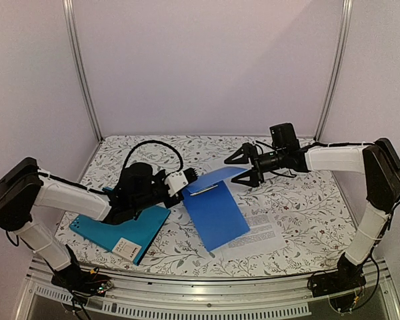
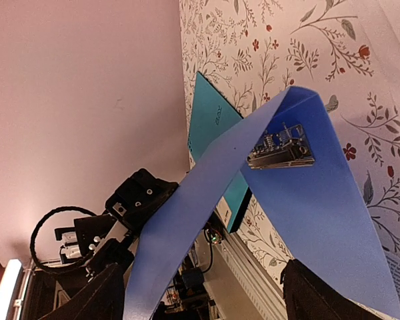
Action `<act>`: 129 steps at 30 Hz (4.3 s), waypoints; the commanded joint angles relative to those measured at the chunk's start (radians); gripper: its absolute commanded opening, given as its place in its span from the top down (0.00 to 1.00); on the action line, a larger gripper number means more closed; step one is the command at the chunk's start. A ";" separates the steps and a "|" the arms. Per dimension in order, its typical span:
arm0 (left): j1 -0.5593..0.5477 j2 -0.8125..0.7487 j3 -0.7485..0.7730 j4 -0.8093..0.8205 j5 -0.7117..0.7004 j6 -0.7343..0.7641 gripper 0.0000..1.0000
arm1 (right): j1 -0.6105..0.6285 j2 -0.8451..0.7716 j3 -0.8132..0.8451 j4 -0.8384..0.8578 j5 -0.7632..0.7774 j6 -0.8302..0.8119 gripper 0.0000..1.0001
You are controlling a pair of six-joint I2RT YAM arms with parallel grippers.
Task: Put the files into the folder
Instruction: Pass from the right arm to the left, then open the folder at the center of the board.
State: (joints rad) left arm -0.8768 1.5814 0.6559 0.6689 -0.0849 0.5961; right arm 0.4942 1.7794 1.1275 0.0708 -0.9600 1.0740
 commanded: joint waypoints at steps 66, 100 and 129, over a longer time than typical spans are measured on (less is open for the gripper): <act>0.081 0.016 0.082 -0.267 0.307 -0.958 0.98 | 0.357 -0.076 0.028 -0.482 0.724 -0.796 0.21; 0.281 0.252 0.211 -0.268 0.808 -0.905 0.92 | 0.405 -0.055 -0.187 -0.242 0.784 -0.829 0.30; 0.380 0.441 0.528 -0.783 0.439 -1.008 0.38 | 0.540 0.125 -0.189 -0.231 0.934 -0.715 0.51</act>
State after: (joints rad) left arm -0.5076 1.9617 1.1324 0.0257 0.4503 -0.4122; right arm 1.0267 1.8378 0.9569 -0.0559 -0.0238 0.3363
